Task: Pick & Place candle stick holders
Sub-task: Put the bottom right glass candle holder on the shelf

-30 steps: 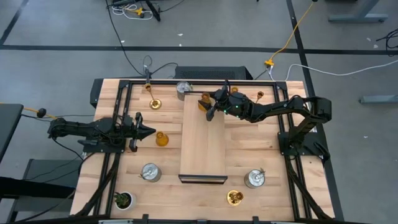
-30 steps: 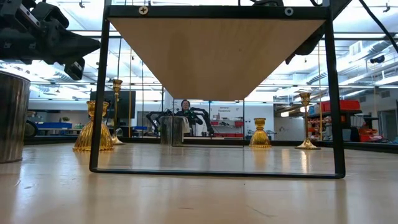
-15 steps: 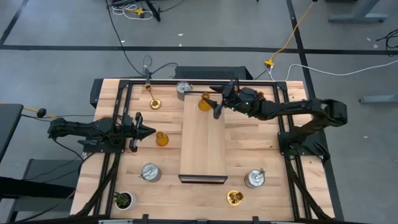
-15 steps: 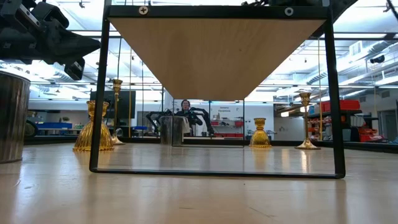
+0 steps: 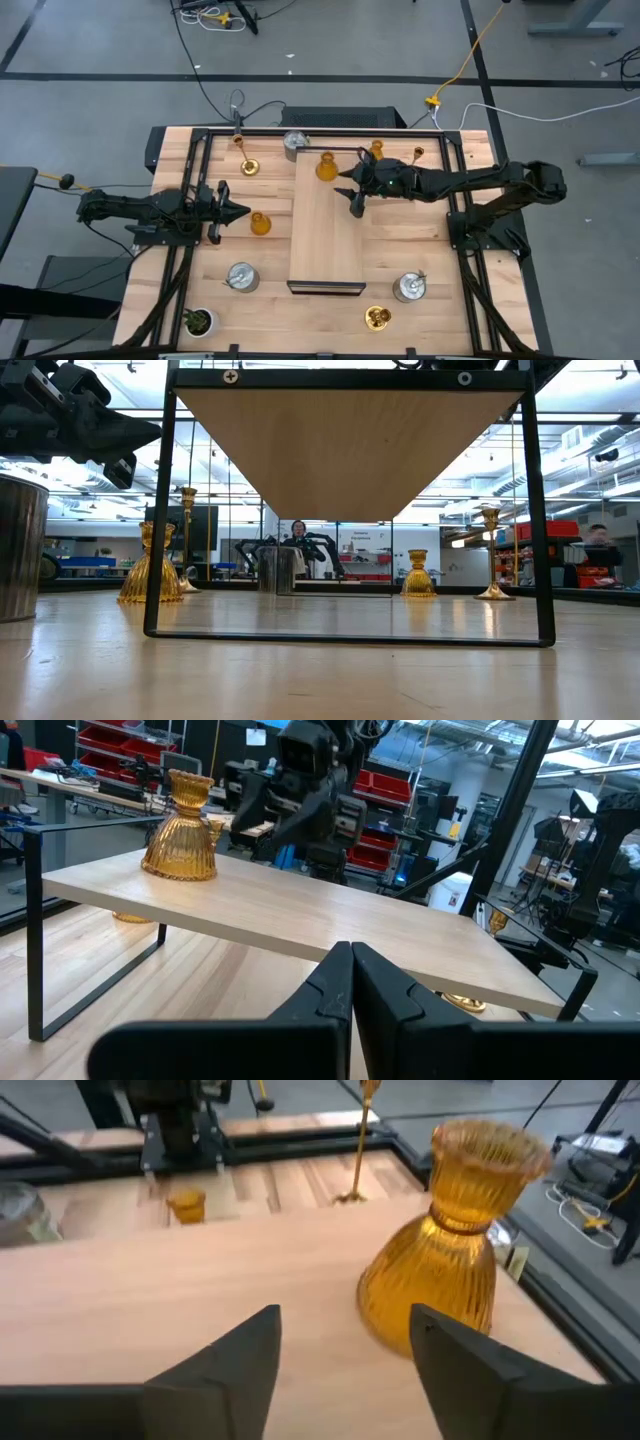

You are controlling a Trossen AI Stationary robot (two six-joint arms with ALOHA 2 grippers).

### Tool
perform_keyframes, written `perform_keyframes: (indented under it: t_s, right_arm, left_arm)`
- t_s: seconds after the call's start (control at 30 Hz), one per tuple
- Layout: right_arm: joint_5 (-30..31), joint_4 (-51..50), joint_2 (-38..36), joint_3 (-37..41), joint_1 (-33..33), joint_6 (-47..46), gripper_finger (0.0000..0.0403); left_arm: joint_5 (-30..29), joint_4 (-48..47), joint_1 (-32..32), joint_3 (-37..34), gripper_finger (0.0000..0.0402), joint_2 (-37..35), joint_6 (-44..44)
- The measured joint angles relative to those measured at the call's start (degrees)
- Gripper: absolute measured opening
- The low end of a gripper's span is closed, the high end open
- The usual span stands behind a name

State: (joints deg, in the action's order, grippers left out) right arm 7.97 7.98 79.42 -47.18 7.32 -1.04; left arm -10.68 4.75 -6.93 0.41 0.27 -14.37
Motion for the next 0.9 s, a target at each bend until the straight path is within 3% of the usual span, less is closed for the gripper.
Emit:
perform_keyframes:
  t_s: [0.53,0.9]
  right_arm:
    - [-0.1,5.2,2.5,0.0,-1.8,1.0,0.001]
    - [-1.6,12.6,5.9,-1.1,-1.8,1.7,0.0003]
  left_arm:
    - [0.0,0.0,0.0,0.0,0.001,0.0,0.0]
    - [0.0,0.0,0.0,0.0,0.001,0.0,0.0]
